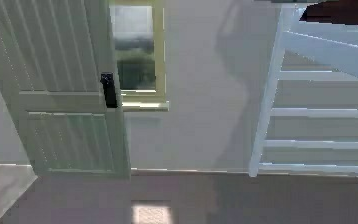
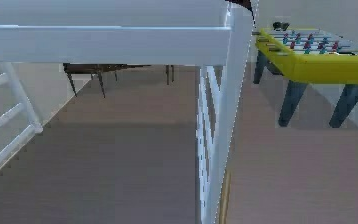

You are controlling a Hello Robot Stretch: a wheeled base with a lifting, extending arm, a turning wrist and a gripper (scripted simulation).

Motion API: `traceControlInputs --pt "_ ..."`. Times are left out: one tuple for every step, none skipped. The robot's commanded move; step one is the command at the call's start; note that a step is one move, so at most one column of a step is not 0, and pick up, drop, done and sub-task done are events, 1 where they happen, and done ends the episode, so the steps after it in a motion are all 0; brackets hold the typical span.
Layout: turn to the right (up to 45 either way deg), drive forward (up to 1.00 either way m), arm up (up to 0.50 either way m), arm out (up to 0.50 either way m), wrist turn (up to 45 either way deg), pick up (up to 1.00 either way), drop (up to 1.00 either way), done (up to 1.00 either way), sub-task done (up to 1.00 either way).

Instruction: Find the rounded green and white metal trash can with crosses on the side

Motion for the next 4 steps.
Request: traceControlInputs --pt "-45.0 0.0 0.0 0.0 0.0 0.0 0.0 0.0 0.0" --pt "-18.0 0.0 0.0 0.0 0.0 0.0 0.0 0.0 0.0" --pt "0.0 0.85 0.0 0.0 0.0 0.0 0.0 0.0 0.0" --pt "-39.0 0.0 0.0 0.0 0.0 0.0 0.0 0.0 0.0"
